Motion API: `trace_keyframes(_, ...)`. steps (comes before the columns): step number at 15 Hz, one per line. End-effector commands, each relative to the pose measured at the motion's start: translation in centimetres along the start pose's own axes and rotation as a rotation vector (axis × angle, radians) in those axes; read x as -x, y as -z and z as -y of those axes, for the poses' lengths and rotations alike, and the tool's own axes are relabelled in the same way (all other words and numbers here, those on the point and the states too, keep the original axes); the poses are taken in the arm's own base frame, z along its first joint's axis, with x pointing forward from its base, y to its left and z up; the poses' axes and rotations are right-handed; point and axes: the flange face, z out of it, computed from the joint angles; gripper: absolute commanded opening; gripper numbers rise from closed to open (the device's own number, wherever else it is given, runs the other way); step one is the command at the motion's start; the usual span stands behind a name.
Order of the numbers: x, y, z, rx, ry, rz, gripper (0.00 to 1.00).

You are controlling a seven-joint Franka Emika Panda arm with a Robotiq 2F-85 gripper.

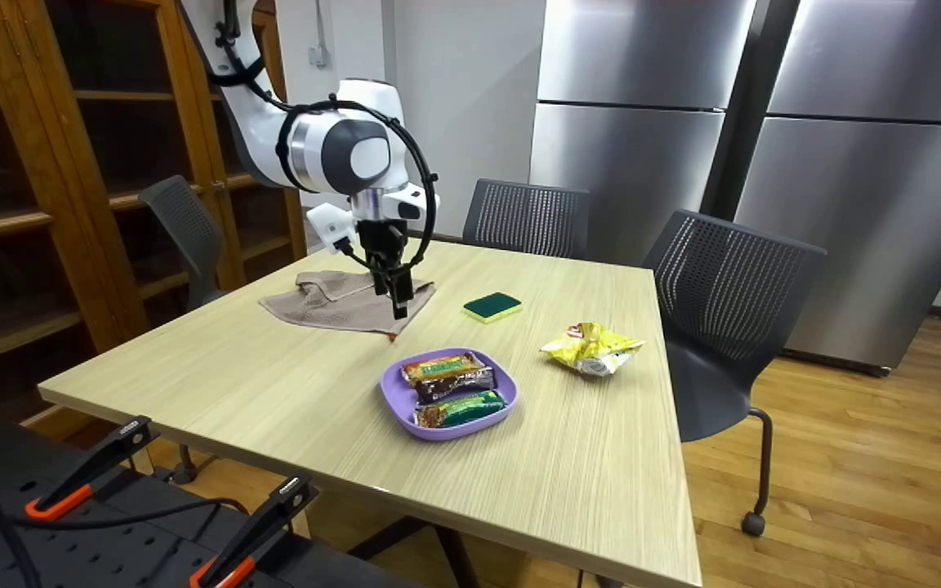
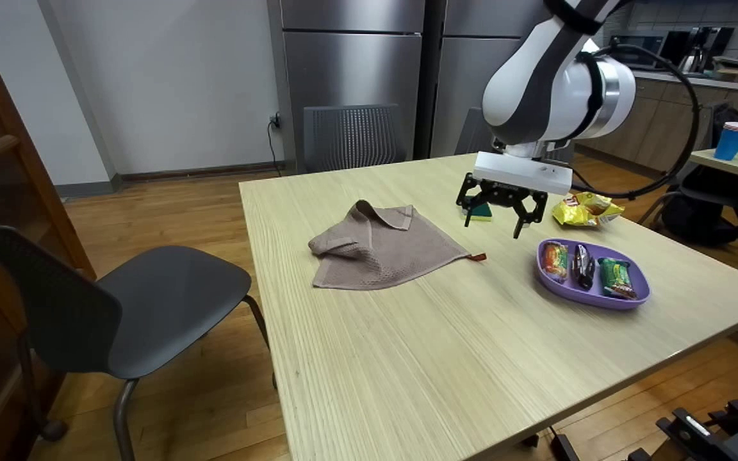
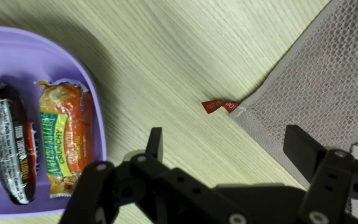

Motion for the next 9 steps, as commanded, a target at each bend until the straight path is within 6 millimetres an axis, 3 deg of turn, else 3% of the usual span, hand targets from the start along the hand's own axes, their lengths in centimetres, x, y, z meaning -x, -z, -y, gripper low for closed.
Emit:
trace_keyframes(1,-0.7,-0.7,0.8,-0.019,0.004,0.029,1.0)
trace_keyframes(9,-1.6,-2.5,2.0,-0.033,0.036,0.049,1.0)
